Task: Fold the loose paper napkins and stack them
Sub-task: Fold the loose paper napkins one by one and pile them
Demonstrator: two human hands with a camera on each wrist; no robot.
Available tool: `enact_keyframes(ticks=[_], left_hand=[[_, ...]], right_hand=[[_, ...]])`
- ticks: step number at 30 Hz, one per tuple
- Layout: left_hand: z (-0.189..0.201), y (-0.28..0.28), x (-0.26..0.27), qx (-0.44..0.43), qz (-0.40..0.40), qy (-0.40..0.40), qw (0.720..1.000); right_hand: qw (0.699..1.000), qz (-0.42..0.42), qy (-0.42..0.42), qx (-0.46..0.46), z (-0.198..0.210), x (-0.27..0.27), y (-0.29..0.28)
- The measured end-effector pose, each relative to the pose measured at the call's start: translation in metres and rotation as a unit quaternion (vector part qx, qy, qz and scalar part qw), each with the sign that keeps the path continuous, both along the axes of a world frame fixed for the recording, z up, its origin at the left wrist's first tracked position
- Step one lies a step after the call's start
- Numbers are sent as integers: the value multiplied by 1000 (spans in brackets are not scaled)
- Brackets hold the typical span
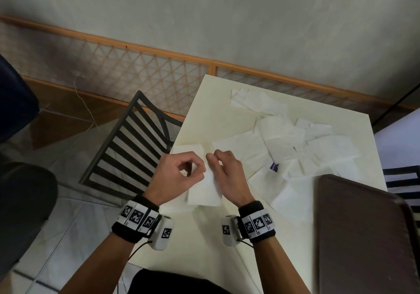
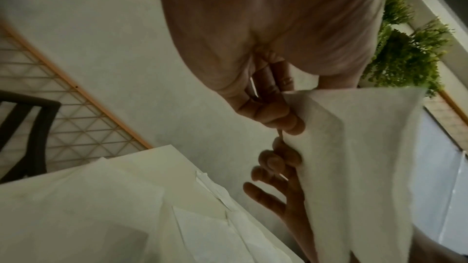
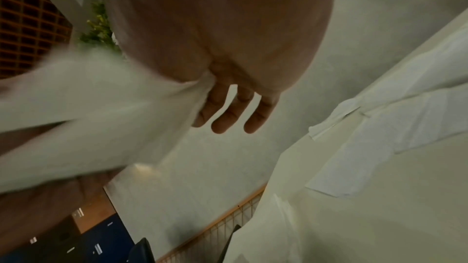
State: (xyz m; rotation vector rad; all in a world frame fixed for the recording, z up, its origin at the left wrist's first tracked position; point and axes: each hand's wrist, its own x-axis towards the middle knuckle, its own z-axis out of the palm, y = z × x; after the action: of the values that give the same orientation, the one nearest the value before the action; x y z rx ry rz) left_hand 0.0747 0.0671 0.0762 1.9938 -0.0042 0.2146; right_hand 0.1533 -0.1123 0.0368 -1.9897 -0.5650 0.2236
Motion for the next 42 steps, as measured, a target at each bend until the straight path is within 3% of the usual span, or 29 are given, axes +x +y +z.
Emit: enact_keyframes(ticks=[3, 5, 8, 12, 17, 20, 23, 27, 31, 33, 36, 39, 42], left_hand=[[-5, 17, 1, 11, 40, 9, 999], [-12, 27, 7, 2, 68, 10, 998], [-27, 44, 27, -4, 104, 50, 993], [-52, 63, 55, 19, 126, 147, 981], [-90, 65, 75, 143, 139, 213, 956], [-108, 60, 75, 218, 102, 267, 933], [-108, 53, 67, 265, 116, 257, 922], [-94, 41, 48, 253, 136, 178, 941], [-86, 20, 27, 188, 122, 99, 970], [-80, 7, 20, 164, 102, 76, 978], [-73, -15, 16, 90, 66, 83, 990], [-60, -40, 14, 11, 37, 128, 991], [-43, -56, 14, -59, -7, 227, 972]], right_hand=[[997, -58, 46, 37, -7, 6, 2], [981, -106, 126, 102, -10, 12, 9], [943, -79, 268, 178, -16, 19, 27], [970, -99, 207, 82, -35, 30, 48], [974, -119, 190, -23, -52, 47, 59], [975, -88, 161, -127, -57, 51, 49], [970, -119, 90, -192, -48, 51, 15], [927, -194, 18, -320, -47, 51, -63], [852, -208, 74, -474, -51, 51, -134], [841, -194, 122, -489, -52, 49, -153], [882, -168, 159, -410, -43, 43, -153], [956, -149, 160, -197, -18, 27, -132], [976, -116, 183, 19, 18, 4, -100]])
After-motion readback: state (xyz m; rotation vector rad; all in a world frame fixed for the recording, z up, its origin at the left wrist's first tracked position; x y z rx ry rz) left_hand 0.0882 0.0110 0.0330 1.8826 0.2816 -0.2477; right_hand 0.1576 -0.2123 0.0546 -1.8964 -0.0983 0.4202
